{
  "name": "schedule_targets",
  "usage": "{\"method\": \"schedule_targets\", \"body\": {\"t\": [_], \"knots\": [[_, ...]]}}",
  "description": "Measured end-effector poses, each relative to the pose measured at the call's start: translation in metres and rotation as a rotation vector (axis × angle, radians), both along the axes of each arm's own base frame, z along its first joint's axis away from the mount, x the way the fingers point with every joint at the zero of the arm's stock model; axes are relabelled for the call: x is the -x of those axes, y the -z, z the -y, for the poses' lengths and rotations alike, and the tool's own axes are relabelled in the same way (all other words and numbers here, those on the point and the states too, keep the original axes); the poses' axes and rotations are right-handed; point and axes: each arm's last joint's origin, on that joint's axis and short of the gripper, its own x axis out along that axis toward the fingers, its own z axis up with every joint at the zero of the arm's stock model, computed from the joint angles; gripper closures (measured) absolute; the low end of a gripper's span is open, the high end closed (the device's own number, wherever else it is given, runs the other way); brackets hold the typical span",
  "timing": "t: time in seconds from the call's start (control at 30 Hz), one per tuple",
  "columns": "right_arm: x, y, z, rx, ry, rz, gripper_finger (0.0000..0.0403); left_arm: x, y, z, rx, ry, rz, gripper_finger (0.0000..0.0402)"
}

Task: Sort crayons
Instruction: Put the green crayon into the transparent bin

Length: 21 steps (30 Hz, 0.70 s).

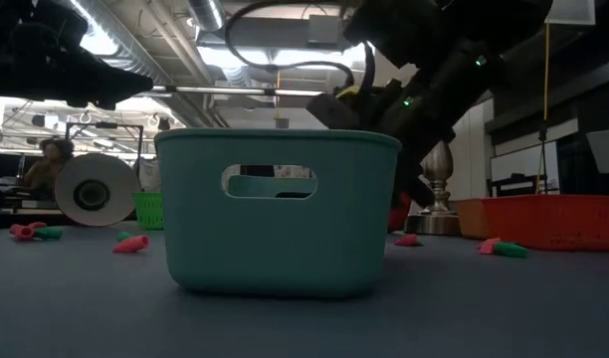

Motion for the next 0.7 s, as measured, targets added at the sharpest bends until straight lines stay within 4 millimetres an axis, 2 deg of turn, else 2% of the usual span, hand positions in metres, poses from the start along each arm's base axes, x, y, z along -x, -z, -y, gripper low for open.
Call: {"method": "schedule_targets", "body": {"t": [0.43,0.7], "knots": [[0.006,0.002,-0.01,0.011,0.037,-0.025,0.0261,0.0,0.0,0.0,0.0,0.0,0.0,0.0349],[0.006,0.002,-0.008,0.027,0.057,-0.013,0.0261,0.0,0.0,0.0,0.0,0.0,0.0,0.0349]]}}
